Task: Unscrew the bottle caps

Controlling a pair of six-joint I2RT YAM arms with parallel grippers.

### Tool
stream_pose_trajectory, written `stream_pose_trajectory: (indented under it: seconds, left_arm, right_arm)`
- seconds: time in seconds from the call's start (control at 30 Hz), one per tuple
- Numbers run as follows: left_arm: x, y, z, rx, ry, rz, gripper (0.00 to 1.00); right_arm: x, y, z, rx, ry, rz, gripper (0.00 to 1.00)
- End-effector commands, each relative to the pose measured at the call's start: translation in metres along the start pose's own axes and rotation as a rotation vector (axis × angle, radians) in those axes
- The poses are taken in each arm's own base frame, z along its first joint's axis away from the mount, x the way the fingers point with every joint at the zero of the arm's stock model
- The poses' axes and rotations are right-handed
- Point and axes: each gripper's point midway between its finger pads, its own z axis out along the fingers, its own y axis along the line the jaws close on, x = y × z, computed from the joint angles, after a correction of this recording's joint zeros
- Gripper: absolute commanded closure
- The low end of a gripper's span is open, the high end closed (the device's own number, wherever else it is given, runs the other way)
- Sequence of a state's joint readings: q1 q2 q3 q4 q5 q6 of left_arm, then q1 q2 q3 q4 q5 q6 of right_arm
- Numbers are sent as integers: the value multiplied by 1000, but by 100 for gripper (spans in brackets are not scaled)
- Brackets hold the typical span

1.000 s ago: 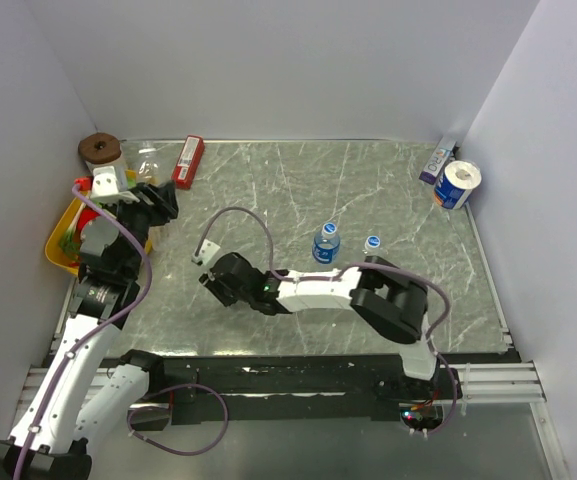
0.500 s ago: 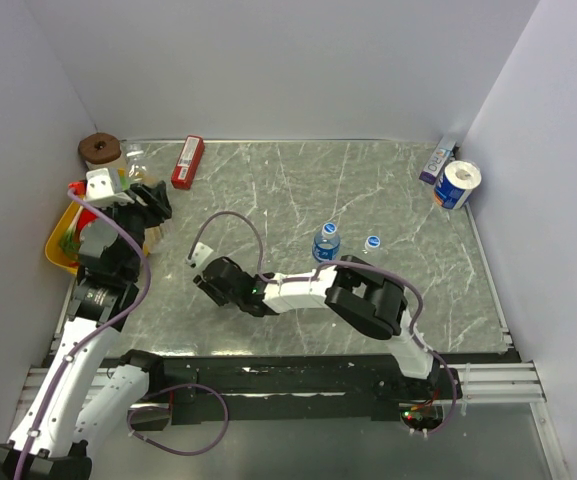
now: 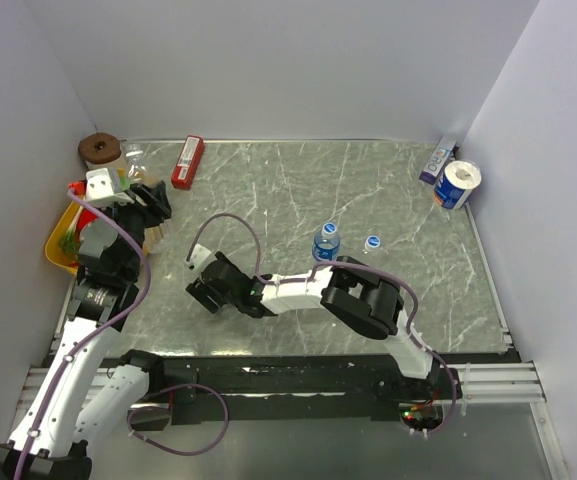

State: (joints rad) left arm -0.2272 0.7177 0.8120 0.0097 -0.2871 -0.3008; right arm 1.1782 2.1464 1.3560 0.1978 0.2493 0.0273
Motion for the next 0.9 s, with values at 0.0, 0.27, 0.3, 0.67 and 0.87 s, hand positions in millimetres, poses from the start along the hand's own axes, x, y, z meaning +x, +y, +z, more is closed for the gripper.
stream_pose_trajectory:
  seconds: [0.0, 0.27, 0.3, 0.67, 0.87]
  left_arm:
    - [-15, 1, 0, -9, -49, -5, 59]
    - [-6, -1, 9, 3, -67, -26, 59]
    - [-5, -1, 10, 9, -70, -28, 59]
    - [8, -54, -5, 398, -191, 62, 56]
    - [24, -96, -29, 691, -180, 95, 57]
  right_arm:
    - [-16, 3, -7, -10, -48, -6, 19]
    - [-74, -12, -75, -33, -238, 9, 16]
    - [-94, -16, -94, -34, -291, 19, 15]
    - [-136, -87, -213, -56, -461, 207, 16]
    - [-188, -138, -294, -159, -524, 391, 21]
